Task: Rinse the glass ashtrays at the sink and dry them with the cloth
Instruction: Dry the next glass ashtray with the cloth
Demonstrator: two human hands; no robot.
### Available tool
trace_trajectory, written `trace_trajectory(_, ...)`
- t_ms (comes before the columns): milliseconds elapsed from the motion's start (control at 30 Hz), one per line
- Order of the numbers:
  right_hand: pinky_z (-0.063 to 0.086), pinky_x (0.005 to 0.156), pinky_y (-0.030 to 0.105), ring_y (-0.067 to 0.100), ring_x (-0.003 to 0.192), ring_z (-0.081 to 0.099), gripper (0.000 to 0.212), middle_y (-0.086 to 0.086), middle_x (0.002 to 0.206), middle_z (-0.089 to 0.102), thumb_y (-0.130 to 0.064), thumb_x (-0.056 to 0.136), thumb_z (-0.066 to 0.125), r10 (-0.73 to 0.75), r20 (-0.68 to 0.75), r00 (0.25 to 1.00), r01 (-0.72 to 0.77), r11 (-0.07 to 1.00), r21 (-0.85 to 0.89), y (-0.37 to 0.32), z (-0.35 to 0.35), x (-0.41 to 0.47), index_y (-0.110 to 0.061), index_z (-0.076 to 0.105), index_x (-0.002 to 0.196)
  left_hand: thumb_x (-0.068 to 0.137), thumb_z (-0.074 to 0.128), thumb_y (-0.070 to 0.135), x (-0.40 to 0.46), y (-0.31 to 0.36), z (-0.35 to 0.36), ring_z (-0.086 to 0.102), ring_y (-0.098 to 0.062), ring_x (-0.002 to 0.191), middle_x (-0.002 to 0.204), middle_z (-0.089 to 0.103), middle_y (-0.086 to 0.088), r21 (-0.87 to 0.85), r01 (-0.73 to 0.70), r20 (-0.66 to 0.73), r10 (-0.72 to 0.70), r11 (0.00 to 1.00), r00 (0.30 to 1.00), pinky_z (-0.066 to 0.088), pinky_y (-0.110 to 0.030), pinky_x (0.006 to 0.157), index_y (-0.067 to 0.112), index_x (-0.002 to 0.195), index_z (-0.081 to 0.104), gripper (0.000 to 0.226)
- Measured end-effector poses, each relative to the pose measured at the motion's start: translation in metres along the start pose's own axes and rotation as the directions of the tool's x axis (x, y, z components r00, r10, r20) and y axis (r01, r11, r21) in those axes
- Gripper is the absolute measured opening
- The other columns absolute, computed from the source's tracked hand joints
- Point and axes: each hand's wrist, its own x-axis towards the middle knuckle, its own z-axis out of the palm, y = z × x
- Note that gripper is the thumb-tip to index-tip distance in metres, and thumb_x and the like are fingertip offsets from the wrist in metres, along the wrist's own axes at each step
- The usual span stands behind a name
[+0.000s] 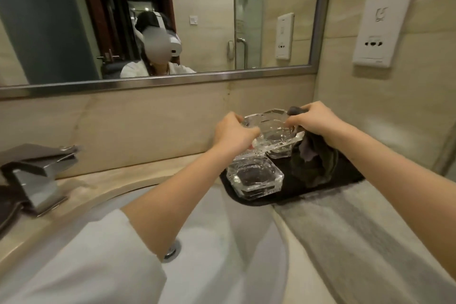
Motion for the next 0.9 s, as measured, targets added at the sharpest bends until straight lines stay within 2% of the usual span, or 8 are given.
trace_trajectory(100,0.04,0.062,0.03,0.022,0.071,0.054,0.019,0.009,0.073,0.06,-0.019,0.071,0.074,0.025,0.036,0.999,-0.022,0.997,-0.077,0.01,-0.009,0.025,-0.003,0.069,0.08,0.08,0.068,0.025,0.028,0.005,0.022,0.063,-0.017,0.084,0.104,0.059,-0.001,0.122,-0.032,-0.046,0.038,0.992,0.998,0.053,-0.032,0.076,0.013,0.11,0.054,0.035)
trace_trajectory(167,0.038,0.057,0.029,0.019,0.062,0.051,0.018,0.007,0.065,0.057,-0.016,0.072,0.073,0.025,0.053,0.998,-0.019,0.994,-0.112,0.014,-0.012,0.04,-0.001,0.068,0.08,0.081,0.066,0.033,0.042,0.006,0.035,0.06,-0.016,0.084,0.095,0.061,0.001,0.257,-0.029,-0.068,0.048,0.966,0.997,0.051,-0.029,0.071,0.02,0.083,0.052,0.019)
trace_trajectory(233,0.037,0.055,0.028,0.017,0.059,0.049,0.017,0.006,0.065,0.055,-0.015,0.073,0.073,0.023,0.062,0.998,-0.014,0.99,-0.141,0.019,-0.015,0.057,-0.001,0.067,0.08,0.083,0.062,0.04,0.053,0.007,0.046,0.056,-0.014,0.076,0.084,0.059,0.005,0.378,-0.009,-0.086,0.044,0.926,0.995,0.045,-0.024,0.061,0.025,0.068,0.04,0.03)
trace_trajectory(367,0.038,0.056,0.026,0.017,0.063,0.051,0.016,0.006,0.068,0.057,-0.016,0.076,0.074,0.035,0.089,0.995,-0.018,0.983,-0.184,0.032,-0.012,0.091,-0.003,0.064,0.079,0.086,0.058,0.042,0.074,0.007,0.067,0.051,-0.015,0.076,0.082,0.054,0.006,0.422,0.034,-0.11,0.014,0.906,0.994,0.041,-0.025,0.069,0.025,0.072,0.045,0.026)
trace_trajectory(500,0.037,0.054,0.027,0.02,0.068,0.051,0.02,0.006,0.07,0.057,-0.018,0.076,0.074,0.068,0.095,0.993,-0.045,0.972,-0.229,0.053,-0.004,0.116,-0.007,0.058,0.071,0.089,0.053,0.047,0.093,0.001,0.084,0.054,-0.018,0.089,0.081,0.053,0.005,0.526,0.002,-0.046,0.026,0.85,0.999,0.033,-0.035,0.097,0.02,0.096,0.062,0.029)
trace_trajectory(633,0.041,0.068,0.029,0.023,0.08,0.055,0.029,0.011,0.089,0.062,-0.018,0.076,0.074,0.1,0.12,0.988,-0.07,0.97,-0.234,0.075,0.007,0.134,-0.001,0.064,0.097,0.093,0.044,0.047,0.105,-0.01,0.096,0.056,-0.021,0.087,0.077,0.057,0.002,0.637,-0.04,0.039,0.02,0.77,0.999,0.028,-0.039,0.099,0.018,0.077,0.052,0.034)
trace_trajectory(733,0.042,0.07,0.029,0.025,0.083,0.056,0.034,0.013,0.092,0.062,-0.021,0.075,0.075,0.117,0.143,0.983,-0.079,0.967,-0.244,0.082,0.01,0.141,0.0,0.065,0.1,0.095,0.04,0.042,0.108,-0.011,0.1,0.052,-0.021,0.073,0.064,0.053,0.003,0.68,-0.059,0.043,0.041,0.731,0.998,0.024,-0.042,0.102,0.017,0.064,0.046,0.04)
trace_trajectory(900,0.04,0.066,0.029,0.025,0.082,0.053,0.037,0.012,0.089,0.059,-0.023,0.075,0.075,0.118,0.168,0.979,-0.071,0.962,-0.265,0.083,0.01,0.144,0.002,0.064,0.1,0.095,0.037,0.037,0.104,-0.006,0.105,0.05,-0.022,0.07,0.061,0.052,0.002,0.794,-0.101,0.049,0.102,0.599,0.994,0.019,-0.044,0.102,0.016,0.062,0.048,0.04)
